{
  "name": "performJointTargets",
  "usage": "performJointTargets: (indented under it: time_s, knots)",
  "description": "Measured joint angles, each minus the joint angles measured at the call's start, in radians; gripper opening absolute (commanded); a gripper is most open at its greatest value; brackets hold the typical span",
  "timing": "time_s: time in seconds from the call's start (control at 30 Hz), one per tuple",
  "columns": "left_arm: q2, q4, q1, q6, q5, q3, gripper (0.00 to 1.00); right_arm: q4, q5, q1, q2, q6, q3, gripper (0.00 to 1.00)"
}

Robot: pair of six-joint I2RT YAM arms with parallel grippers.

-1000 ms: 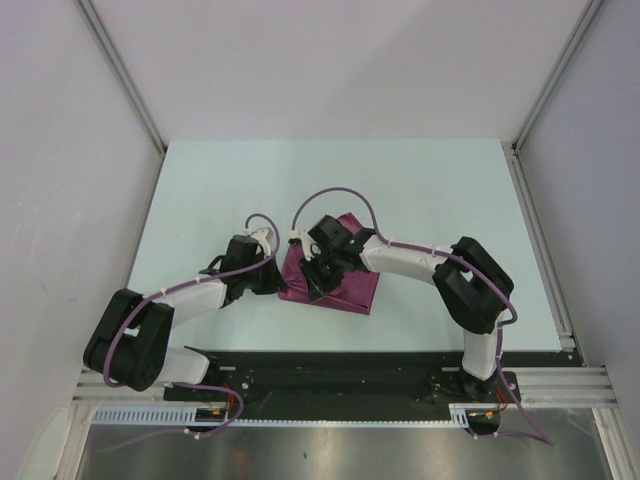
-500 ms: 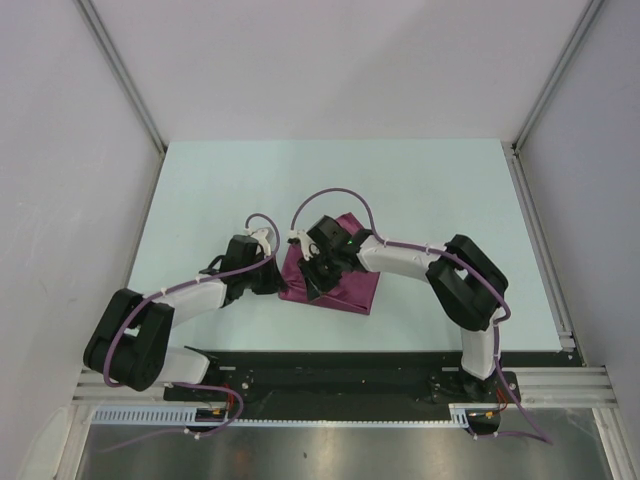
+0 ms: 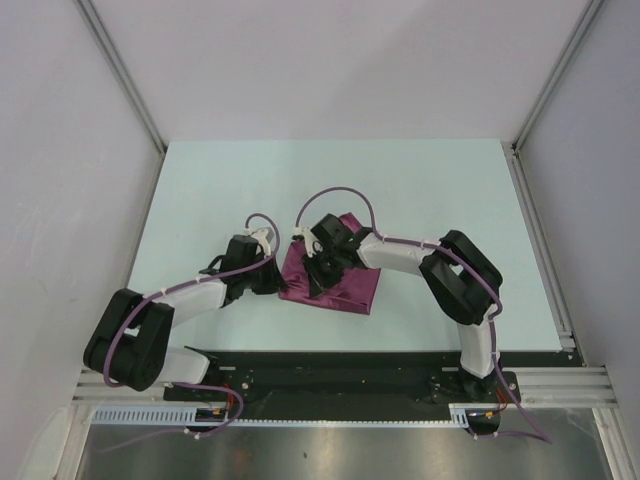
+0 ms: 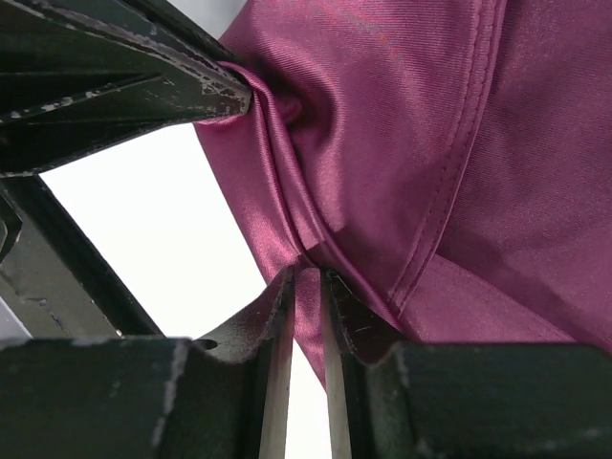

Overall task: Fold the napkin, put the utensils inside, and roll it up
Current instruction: Roll the napkin at the center of the board.

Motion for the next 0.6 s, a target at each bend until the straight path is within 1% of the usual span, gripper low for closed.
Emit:
performJointTargets:
  time_s: [0.07, 0.1, 0.17, 0.2, 0.47, 0.5, 0.6]
  knots:
    - [0.0, -0.001, 0.0, 0.0, 0.0, 0.001, 0.1, 0.001, 0.002, -0.002, 0.005, 0.002, 0.0, 0.21]
    - [-0.001, -0.003, 0.0, 0.0, -0.001, 0.002, 0.19, 0.002, 0.002, -0.002, 0.008, 0.003, 0.0, 0.2]
    - [-0.005, -0.013, 0.0, -0.001, -0.009, 0.008, 0.27, 0.002, 0.002, -0.002, 0.014, 0.01, 0.0, 0.2]
    - [-0.013, -0.02, 0.0, 0.0, -0.017, 0.01, 0.33, 0.002, 0.001, -0.003, 0.015, 0.014, 0.0, 0.19]
    - [-0.153, -0.052, 0.011, -0.001, -0.093, 0.01, 0.5, 0.003, -0.007, -0.022, 0.021, 0.042, 0.001, 0.18]
    - [-0.173, -0.048, 0.013, -0.002, -0.101, 0.009, 0.55, 0.002, -0.01, -0.025, 0.023, 0.043, 0.002, 0.18]
    - [-0.214, -0.034, 0.019, -0.004, -0.109, -0.006, 0.64, -0.002, -0.02, -0.03, 0.03, 0.047, 0.011, 0.18]
